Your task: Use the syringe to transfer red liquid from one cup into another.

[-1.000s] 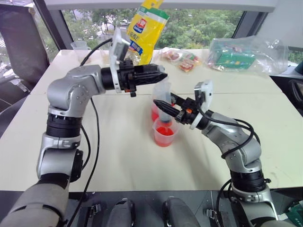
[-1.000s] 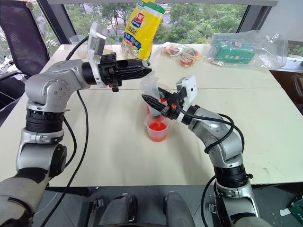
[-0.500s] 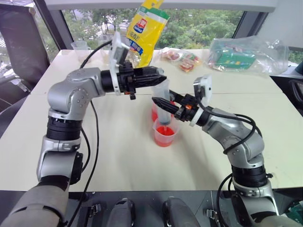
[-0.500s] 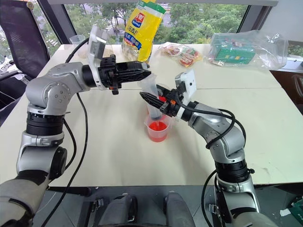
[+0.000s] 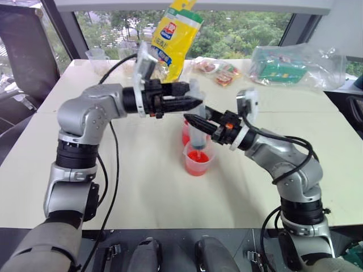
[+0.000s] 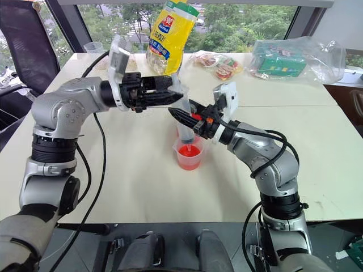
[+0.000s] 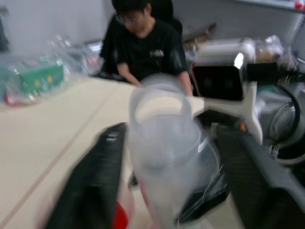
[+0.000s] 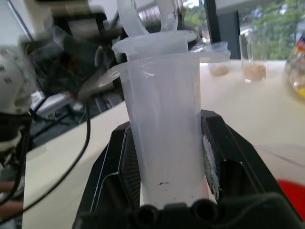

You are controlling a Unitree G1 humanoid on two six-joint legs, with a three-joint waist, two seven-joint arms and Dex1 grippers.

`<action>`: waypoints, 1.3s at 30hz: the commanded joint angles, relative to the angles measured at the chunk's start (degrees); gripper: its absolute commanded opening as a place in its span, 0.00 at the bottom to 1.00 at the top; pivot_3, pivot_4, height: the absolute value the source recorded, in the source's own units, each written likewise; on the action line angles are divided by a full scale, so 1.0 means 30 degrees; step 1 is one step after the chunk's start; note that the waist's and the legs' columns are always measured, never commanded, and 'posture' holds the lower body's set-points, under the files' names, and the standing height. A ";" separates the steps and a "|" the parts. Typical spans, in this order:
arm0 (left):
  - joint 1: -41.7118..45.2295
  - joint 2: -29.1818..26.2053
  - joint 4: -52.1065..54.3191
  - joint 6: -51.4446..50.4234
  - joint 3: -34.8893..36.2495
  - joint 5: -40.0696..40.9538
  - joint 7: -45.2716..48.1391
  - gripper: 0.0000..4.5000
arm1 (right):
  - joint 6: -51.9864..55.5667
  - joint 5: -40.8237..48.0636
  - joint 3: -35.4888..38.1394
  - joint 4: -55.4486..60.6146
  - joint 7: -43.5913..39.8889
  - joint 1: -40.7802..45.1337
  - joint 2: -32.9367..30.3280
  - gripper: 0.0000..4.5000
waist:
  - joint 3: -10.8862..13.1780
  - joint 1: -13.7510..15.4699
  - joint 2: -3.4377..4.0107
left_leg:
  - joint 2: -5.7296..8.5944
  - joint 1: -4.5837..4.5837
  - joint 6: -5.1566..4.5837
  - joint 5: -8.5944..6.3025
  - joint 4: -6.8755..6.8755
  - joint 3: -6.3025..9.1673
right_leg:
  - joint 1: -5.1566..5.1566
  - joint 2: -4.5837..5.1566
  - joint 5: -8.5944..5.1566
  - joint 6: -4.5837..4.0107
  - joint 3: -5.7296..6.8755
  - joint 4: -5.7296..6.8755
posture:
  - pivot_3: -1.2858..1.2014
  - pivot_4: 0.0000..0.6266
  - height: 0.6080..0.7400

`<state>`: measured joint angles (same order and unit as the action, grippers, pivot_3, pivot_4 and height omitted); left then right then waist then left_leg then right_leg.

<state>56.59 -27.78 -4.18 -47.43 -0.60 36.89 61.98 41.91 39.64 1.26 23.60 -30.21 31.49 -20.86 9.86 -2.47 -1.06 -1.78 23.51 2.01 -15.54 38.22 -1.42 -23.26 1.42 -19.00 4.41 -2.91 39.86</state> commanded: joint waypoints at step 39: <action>-0.6232 -0.4014 0.7111 -0.0394 0.2804 0.1659 -0.2672 0.99 | 0.9892 -0.6099 -0.5379 -1.8192 0.0818 1.0779 -0.6035 0.30 | 0.0003 0.0013 0.0005 | 0.0001 0.0055 -0.0072 -0.0041 -0.0065 -0.0053 | -0.0023 0.0033 0.0001 0.0000 -0.0027 -0.0163 | 0.52 0.24 1.00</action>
<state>37.81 -39.37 15.00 -49.07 7.37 40.82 54.48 73.04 23.36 -14.77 -30.17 -26.84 63.39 -39.01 9.87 -2.43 -1.05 -1.78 23.68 1.80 -15.67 38.02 -1.58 -23.33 1.52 -19.00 4.40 -2.98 39.37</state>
